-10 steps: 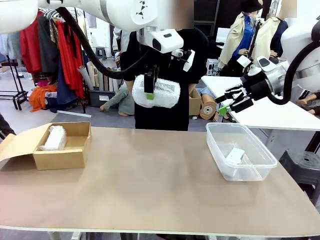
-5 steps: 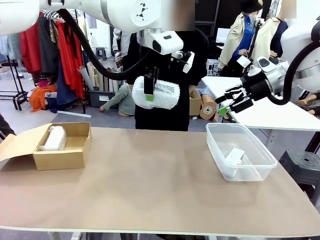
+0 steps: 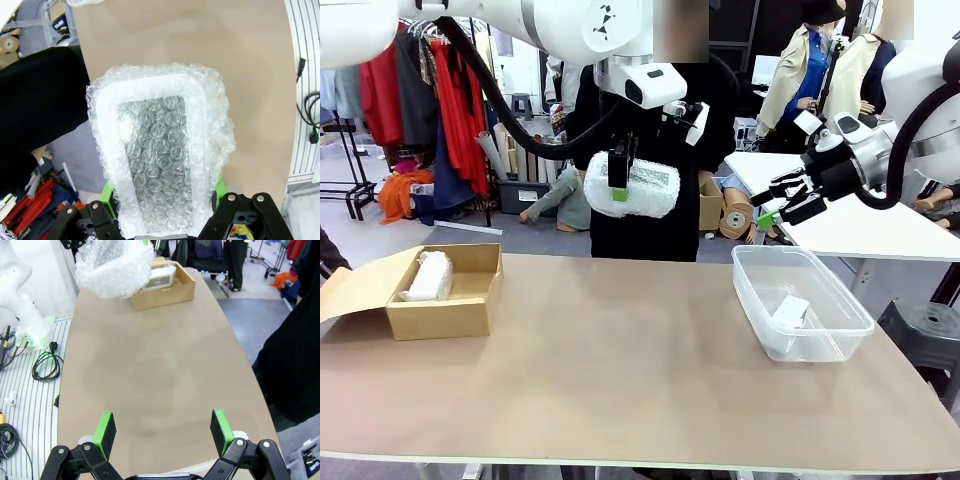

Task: Separate and place wrapped and unwrapped clocks.
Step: If the picked Digital clock is wrapped, place it in the Package Box ; if not, place it in the Organizing box.

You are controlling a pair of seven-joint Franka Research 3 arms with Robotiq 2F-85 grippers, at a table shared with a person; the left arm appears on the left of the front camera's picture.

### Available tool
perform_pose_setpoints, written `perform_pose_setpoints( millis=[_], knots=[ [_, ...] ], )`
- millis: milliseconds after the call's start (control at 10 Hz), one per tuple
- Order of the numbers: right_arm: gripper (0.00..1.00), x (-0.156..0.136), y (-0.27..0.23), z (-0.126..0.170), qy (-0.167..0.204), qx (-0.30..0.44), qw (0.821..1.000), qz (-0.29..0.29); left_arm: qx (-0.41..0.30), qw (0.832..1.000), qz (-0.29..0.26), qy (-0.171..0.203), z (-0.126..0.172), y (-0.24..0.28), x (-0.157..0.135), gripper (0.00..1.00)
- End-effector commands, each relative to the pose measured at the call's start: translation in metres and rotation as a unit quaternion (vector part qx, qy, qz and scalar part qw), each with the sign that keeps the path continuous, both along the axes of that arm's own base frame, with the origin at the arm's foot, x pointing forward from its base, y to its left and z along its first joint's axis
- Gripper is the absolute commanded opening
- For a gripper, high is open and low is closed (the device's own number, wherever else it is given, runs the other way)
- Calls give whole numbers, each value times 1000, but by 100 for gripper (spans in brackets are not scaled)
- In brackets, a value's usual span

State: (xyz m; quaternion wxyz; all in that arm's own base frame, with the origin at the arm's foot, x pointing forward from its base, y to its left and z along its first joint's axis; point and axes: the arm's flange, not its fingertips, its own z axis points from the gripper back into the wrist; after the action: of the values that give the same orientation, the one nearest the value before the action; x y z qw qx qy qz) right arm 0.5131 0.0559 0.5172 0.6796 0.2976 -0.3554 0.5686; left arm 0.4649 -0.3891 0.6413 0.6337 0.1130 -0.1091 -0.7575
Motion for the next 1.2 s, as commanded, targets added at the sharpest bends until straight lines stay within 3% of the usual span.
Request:
perform_pose_setpoints(
  millis=[0,100,200,300,400,500,600,700,800,900,1000,1100],
  knots=[
    [100,1,3,1,-3,1,1000,-8,0,1000,0,0,0,0,0,0],
    [100,1,3,1,-3,1,1000,-8,-27,996,85,10,2,3,3,0],
    [100,1,3,1,-3,1,1000,-8,4,985,166,39,4,25,13,0],
    [100,1,3,1,-3,1,1000,-8,8,974,224,34,7,43,19,0],
    [100,1,3,1,-3,1,1000,-8,19,950,311,14,5,61,28,0],
    [100,1,3,1,-3,1,1000,-8,6,927,375,19,6,86,42,0],
    [100,1,3,1,-3,1,1000,-8,-1,887,462,16,7,108,48,0],
    [100,1,3,1,-3,1,1000,-8,-28,819,573,-19,5,128,57,0],
    [100,1,3,1,-3,1,1000,-8,-38,769,637,-43,2,158,74,0],
    [100,1,3,1,-3,1,1000,-8,-50,730,680,-46,-6,171,75,0],
    [100,1,3,1,-3,1,1000,-8,-54,683,725,-76,-15,188,78,0],
    [100,1,3,1,-3,1,1000,-8,-66,655,750,-63,-23,212,84,0]
  ],
)
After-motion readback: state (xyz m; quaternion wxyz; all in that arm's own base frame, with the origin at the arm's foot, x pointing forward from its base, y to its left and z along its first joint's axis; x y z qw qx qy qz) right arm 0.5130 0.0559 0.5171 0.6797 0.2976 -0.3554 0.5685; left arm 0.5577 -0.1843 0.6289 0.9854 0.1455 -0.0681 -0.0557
